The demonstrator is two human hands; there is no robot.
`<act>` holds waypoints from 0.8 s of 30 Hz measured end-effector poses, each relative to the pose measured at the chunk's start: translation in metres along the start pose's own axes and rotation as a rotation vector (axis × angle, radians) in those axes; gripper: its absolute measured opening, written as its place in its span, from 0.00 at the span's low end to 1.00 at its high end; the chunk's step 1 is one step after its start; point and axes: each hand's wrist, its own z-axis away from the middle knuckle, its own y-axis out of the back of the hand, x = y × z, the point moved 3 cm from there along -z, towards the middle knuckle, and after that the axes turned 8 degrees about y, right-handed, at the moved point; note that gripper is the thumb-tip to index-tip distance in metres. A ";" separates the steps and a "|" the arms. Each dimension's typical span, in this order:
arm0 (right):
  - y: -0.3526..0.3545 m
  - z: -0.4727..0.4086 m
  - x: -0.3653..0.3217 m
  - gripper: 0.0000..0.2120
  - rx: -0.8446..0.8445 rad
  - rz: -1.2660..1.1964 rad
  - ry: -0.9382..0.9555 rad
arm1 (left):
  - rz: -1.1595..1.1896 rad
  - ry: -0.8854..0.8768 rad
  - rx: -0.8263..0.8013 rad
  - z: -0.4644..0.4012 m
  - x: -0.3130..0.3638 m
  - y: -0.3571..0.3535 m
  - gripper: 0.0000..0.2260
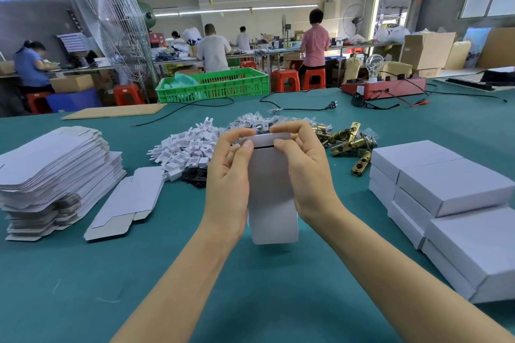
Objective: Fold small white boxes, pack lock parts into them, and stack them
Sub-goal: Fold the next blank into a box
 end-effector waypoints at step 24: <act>0.005 -0.001 0.001 0.04 0.018 -0.027 -0.017 | 0.052 0.014 -0.007 -0.003 -0.001 0.001 0.06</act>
